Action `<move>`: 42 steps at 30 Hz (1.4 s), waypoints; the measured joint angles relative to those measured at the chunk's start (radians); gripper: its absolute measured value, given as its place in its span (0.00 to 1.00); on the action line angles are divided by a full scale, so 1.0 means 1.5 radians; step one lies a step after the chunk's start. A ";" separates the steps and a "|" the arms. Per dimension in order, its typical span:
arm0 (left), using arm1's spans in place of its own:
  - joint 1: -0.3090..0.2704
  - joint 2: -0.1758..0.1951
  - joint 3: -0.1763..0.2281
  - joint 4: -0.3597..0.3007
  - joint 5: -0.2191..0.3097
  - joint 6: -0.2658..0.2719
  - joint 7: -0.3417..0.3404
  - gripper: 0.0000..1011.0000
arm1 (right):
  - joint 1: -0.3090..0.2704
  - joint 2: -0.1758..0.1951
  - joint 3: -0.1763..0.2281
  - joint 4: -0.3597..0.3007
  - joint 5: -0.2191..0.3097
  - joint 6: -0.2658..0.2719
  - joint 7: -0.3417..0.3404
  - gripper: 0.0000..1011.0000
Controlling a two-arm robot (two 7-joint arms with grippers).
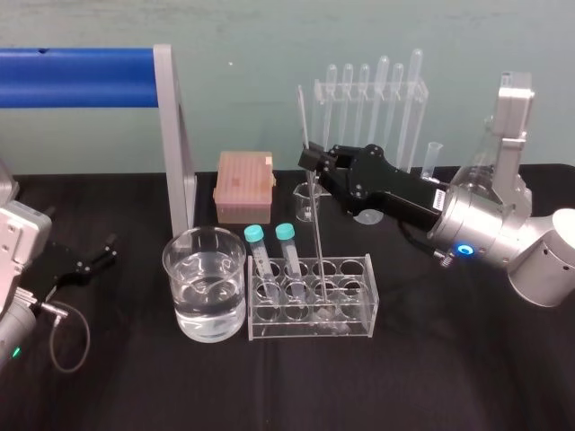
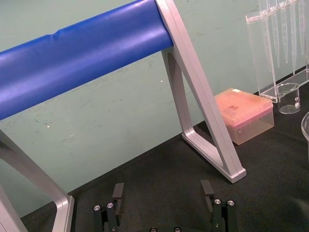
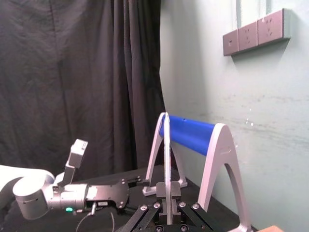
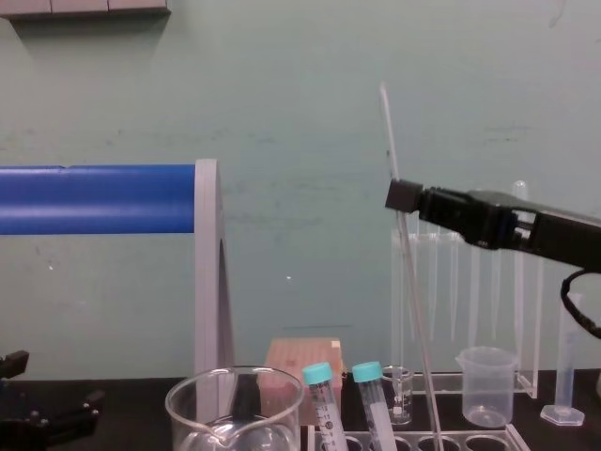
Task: Hold the thermometer with one hand and immerse one end into the beaker, then reinsert it into the test tube rack.
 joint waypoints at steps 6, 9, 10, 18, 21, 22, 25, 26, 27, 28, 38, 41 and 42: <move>0.000 0.000 0.000 0.000 0.000 0.000 0.000 1.00 | 0.008 -0.008 -0.011 0.023 -0.012 0.005 0.008 0.05; 0.000 0.000 0.000 0.000 0.000 0.000 0.000 1.00 | 0.011 -0.010 -0.014 0.029 -0.016 0.008 0.011 0.05; 0.000 0.000 0.000 0.000 0.000 0.000 0.000 1.00 | 0.012 -0.011 -0.015 0.030 -0.017 0.009 0.011 0.05; 0.000 0.000 0.000 0.000 0.000 0.000 0.000 1.00 | 0.021 -0.014 -0.023 0.042 -0.033 0.011 0.015 0.05; 0.000 0.000 0.000 0.000 0.000 0.000 0.000 1.00 | 0.025 -0.014 -0.027 0.045 -0.042 0.011 0.015 0.05; 0.000 0.000 0.000 0.000 0.000 0.000 0.000 1.00 | 0.025 -0.014 -0.027 0.045 -0.042 0.011 0.015 0.05; 0.000 0.000 0.000 0.000 0.000 0.000 0.000 1.00 | 0.025 -0.013 -0.027 0.045 -0.042 0.011 0.015 0.05; 0.000 0.000 0.000 0.000 0.000 0.000 0.000 1.00 | 0.025 -0.013 -0.027 0.045 -0.041 0.011 0.015 0.05; 0.000 0.000 0.000 0.000 0.000 0.000 0.000 1.00 | 0.025 -0.013 -0.026 0.045 -0.041 0.011 0.015 0.05; 0.000 0.000 0.000 0.000 0.000 0.000 0.000 1.00 | 0.024 -0.013 -0.026 0.045 -0.040 0.011 0.015 0.05; 0.000 0.000 0.000 0.000 0.000 0.000 0.000 1.00 | 0.023 -0.013 -0.025 0.044 -0.037 0.010 0.014 0.12; 0.000 0.000 0.000 0.000 0.000 0.000 0.000 1.00 | 0.023 -0.013 -0.025 0.043 -0.037 0.010 0.014 0.21; 0.000 0.000 0.000 0.000 0.000 0.000 0.000 1.00 | 0.023 -0.013 -0.024 0.043 -0.037 0.010 0.014 0.23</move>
